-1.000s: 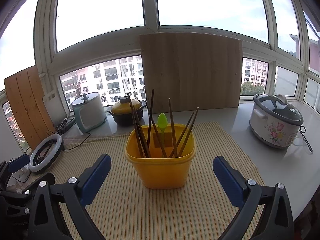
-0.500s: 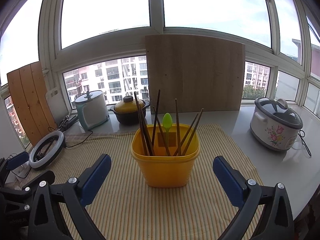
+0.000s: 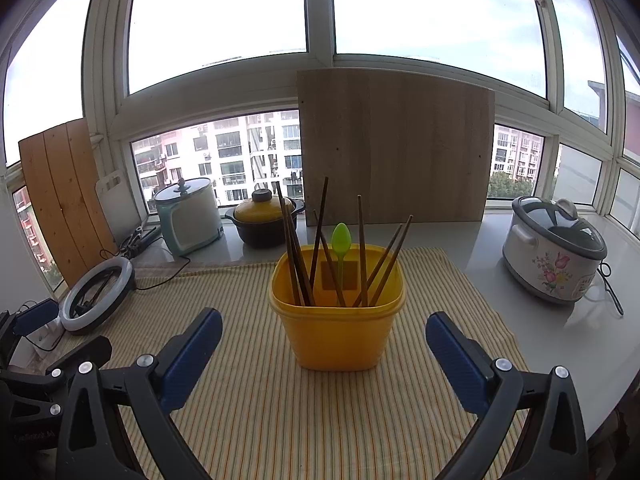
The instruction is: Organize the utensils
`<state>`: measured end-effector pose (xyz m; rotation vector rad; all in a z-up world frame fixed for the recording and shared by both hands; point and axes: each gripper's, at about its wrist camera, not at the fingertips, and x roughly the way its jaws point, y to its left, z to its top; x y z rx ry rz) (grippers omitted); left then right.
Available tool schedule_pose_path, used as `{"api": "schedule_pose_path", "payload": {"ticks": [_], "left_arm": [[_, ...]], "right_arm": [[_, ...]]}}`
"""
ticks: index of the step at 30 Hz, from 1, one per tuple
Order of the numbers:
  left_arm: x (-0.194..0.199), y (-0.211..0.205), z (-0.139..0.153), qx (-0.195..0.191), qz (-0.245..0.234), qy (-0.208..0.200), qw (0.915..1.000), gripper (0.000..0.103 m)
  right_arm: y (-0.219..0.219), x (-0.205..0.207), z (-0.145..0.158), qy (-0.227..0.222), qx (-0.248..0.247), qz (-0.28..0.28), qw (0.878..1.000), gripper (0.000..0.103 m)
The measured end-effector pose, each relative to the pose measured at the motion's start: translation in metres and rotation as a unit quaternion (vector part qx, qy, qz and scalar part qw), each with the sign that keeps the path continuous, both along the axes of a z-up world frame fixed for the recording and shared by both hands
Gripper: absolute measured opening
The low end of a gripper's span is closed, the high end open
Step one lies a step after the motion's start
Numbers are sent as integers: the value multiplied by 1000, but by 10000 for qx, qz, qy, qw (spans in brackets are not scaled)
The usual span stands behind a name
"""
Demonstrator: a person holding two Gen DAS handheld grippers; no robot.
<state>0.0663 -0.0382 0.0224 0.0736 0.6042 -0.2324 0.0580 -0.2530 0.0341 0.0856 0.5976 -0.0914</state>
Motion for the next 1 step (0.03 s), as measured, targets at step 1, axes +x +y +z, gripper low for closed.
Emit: {"api": "schedule_pose_path", "payload": {"ticks": [1], "left_arm": [[1,0,-1,-11,16,13,10000,103]], "right_arm": [[0,0,-1,8,-13,2,10000,103]]}}
